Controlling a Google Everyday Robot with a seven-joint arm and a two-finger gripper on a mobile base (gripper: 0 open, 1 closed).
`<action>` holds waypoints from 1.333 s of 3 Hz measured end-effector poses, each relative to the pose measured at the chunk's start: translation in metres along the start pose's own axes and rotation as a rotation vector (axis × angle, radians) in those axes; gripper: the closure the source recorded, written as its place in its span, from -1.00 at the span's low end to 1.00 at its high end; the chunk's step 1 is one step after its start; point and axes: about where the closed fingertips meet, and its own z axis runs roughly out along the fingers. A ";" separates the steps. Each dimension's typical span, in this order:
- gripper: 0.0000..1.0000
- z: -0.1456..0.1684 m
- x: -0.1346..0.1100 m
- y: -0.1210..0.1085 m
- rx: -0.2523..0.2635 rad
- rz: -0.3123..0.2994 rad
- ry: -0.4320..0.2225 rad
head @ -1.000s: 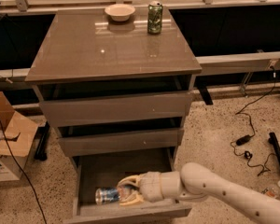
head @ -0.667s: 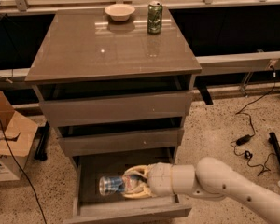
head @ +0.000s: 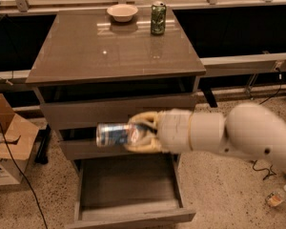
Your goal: Pick redbull can from bottom drawer and place on counter
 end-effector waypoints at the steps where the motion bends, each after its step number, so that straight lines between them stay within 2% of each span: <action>1: 1.00 -0.017 -0.026 -0.038 0.065 -0.052 0.006; 2: 1.00 -0.017 -0.026 -0.038 0.065 -0.052 0.006; 3: 1.00 -0.010 -0.025 -0.049 0.057 -0.075 0.033; 4: 1.00 -0.002 -0.021 -0.082 0.022 -0.136 0.083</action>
Offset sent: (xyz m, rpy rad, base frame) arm 0.0181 -0.0083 0.0466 -0.0028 -0.0773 -0.0380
